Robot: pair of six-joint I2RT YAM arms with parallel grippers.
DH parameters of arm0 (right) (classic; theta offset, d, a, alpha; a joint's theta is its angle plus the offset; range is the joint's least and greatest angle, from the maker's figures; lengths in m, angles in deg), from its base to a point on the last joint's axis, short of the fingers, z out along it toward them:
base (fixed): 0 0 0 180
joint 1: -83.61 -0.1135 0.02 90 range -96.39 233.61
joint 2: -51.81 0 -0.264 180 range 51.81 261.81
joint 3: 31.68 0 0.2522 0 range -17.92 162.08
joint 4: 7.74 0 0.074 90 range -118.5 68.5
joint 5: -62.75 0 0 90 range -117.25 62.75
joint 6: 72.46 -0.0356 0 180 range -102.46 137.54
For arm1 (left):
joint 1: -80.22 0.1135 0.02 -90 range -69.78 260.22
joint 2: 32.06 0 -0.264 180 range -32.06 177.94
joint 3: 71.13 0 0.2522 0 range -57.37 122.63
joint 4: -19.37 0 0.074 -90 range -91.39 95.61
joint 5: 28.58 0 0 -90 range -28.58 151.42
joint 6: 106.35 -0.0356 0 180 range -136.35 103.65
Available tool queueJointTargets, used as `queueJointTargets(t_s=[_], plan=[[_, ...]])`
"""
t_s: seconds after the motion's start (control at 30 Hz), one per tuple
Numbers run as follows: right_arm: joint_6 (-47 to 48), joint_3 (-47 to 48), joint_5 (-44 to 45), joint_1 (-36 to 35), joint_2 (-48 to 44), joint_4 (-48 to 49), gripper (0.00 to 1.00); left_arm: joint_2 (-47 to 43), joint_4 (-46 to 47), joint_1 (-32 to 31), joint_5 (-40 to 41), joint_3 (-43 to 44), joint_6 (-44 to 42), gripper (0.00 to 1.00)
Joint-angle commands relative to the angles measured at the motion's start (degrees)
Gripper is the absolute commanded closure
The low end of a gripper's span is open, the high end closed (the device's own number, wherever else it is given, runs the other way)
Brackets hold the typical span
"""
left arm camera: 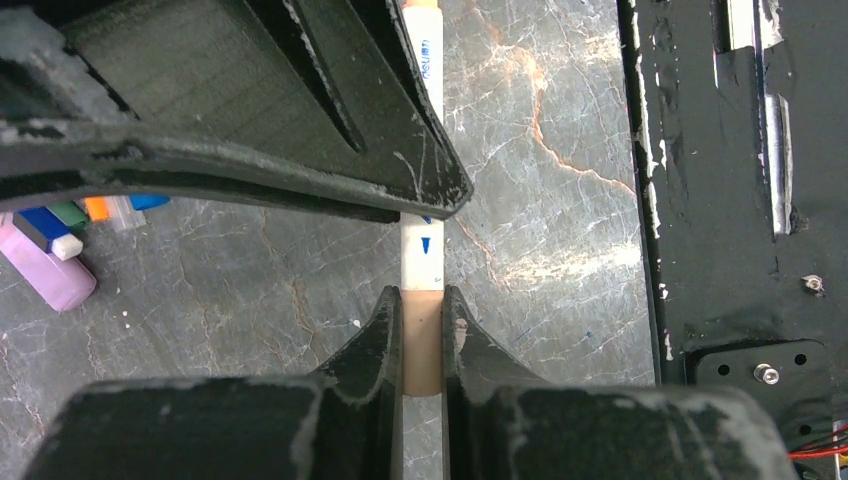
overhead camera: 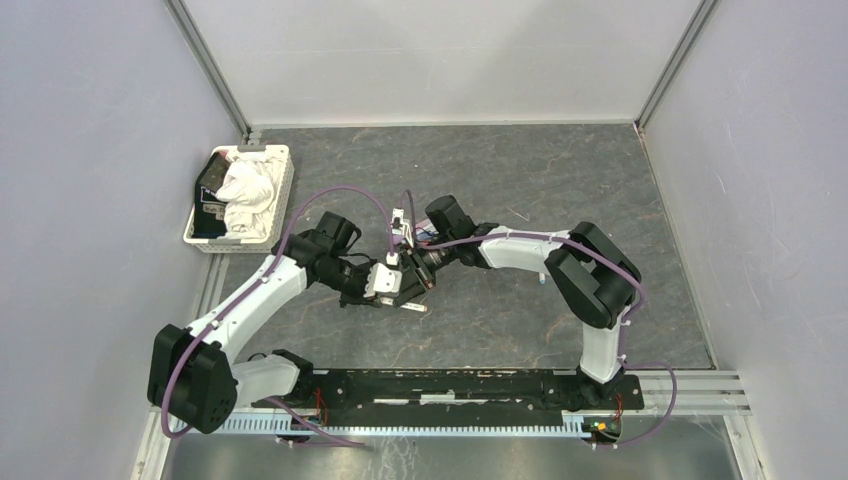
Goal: Open the pen caps
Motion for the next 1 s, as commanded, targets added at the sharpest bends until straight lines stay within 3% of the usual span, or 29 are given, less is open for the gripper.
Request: queueJointTargets(t_s=[0.0,0.13,0.23,0.33,0.47,0.57,0.8,0.97], plan=[[-3.0,0.2,-2.0,-1.2,1.1,5.8,0.61,0.0,0.7,-0.6,0.5,1.5,2.0,0.96],[-8.2,-1.3,-2.5,-1.4,1.4,12.1,0.61,0.0,0.2,-0.6,-0.4,2.2,2.6,0.97],[-8.8,-1.5,-2.6,-1.4,1.1,13.1,0.69,0.0,0.2,-0.5,-0.9,2.8,3.3,0.98],[-2.1,0.3,-1.4,-1.4,0.5,5.1,0.82,0.3,0.8,-0.5,-0.1,3.0,3.6,0.98],[1.1,-0.6,-0.6,-1.4,-1.5,1.1,0.82,0.9,1.4,-0.4,0.1,3.8,4.0,0.98],[3.8,-0.7,1.7,-1.3,-2.1,-3.7,1.00,1.6,1.6,-0.4,0.7,4.9,4.2,0.98],[5.9,-6.6,4.7,1.4,-6.9,-5.6,1.00,3.9,0.3,2.1,6.8,9.8,1.3,0.98],[12.3,-8.8,7.1,4.7,-10.2,-13.7,1.00,5.2,-0.8,7.3,8.1,11.8,-3.1,0.98]])
